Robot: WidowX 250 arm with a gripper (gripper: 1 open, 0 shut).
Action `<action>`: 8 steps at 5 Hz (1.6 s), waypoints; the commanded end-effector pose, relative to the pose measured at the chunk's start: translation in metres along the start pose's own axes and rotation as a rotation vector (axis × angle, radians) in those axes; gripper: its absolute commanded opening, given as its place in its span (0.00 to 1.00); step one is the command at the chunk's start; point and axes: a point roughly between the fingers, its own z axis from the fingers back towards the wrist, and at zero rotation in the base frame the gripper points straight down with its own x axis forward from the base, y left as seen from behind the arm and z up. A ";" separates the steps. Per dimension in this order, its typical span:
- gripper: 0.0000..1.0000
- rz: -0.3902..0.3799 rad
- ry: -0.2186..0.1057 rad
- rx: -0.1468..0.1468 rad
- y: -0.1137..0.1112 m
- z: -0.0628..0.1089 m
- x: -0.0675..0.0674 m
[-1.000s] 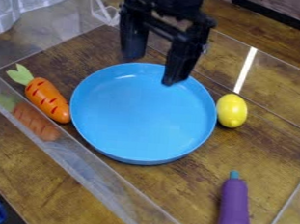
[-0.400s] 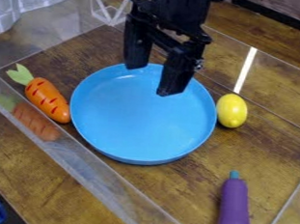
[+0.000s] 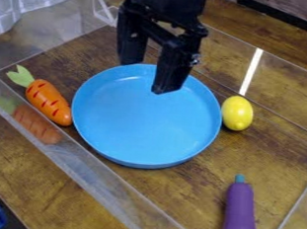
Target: Move the carrot to the left side
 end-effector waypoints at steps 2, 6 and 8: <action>1.00 0.108 -0.091 0.013 0.003 0.014 0.014; 1.00 0.079 -0.116 0.026 -0.016 0.021 0.012; 1.00 0.075 -0.118 0.037 -0.018 0.027 0.014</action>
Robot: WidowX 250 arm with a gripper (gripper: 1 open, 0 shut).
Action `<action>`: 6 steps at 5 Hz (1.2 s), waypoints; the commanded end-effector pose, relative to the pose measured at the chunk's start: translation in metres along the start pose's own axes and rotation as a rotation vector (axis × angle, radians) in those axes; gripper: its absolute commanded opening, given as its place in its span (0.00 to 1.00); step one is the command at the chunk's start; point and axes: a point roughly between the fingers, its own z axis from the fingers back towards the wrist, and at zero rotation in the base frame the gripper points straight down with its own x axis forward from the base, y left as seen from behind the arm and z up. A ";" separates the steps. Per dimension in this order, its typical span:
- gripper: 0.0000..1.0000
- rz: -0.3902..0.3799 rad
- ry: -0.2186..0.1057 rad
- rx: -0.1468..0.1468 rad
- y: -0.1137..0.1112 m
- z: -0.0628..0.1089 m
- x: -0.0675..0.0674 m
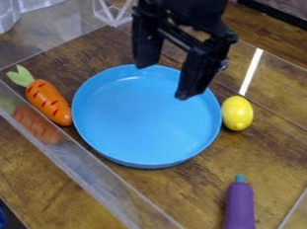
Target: Move the carrot to the left side
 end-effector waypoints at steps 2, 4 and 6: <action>1.00 0.046 -0.039 -0.005 0.025 0.003 0.009; 1.00 0.016 -0.053 -0.011 0.049 0.004 0.020; 1.00 -0.065 -0.062 -0.018 0.052 0.006 0.023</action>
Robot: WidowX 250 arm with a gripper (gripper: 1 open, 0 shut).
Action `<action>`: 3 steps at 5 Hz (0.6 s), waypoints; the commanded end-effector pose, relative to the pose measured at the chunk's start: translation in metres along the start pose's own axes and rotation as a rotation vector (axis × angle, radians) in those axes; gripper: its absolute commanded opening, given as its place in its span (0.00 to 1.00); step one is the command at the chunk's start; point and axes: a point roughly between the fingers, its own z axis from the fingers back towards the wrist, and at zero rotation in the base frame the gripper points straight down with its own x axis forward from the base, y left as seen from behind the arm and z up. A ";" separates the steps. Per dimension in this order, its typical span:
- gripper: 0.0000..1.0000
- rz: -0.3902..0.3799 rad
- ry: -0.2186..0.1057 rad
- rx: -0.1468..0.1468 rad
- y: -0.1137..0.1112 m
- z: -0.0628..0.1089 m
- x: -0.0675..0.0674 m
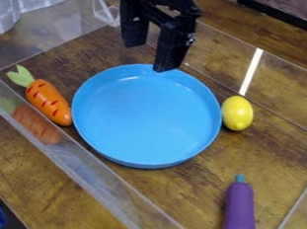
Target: Move the carrot to the left side
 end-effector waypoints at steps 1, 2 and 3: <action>1.00 0.028 -0.056 0.012 0.011 0.003 0.010; 1.00 -0.049 -0.050 0.013 0.021 -0.007 0.007; 1.00 -0.128 -0.066 0.020 0.029 -0.010 0.003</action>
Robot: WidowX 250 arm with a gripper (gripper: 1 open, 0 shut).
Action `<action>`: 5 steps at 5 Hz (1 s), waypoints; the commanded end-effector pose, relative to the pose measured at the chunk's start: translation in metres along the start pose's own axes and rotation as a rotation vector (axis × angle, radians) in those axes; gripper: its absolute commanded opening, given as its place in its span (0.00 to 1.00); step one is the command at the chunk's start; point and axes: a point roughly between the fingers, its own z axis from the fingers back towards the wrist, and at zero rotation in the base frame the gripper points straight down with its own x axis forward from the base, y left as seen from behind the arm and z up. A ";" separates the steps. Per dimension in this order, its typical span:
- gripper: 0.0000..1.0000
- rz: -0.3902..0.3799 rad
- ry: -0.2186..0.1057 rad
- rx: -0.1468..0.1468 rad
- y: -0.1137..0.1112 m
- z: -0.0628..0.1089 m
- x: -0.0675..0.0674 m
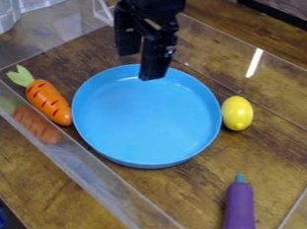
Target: Move the carrot to the left side
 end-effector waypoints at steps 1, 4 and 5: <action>1.00 0.013 -0.053 0.020 -0.001 0.006 0.004; 1.00 0.042 -0.096 0.028 -0.017 0.001 0.017; 1.00 0.051 -0.114 0.033 -0.020 0.013 0.017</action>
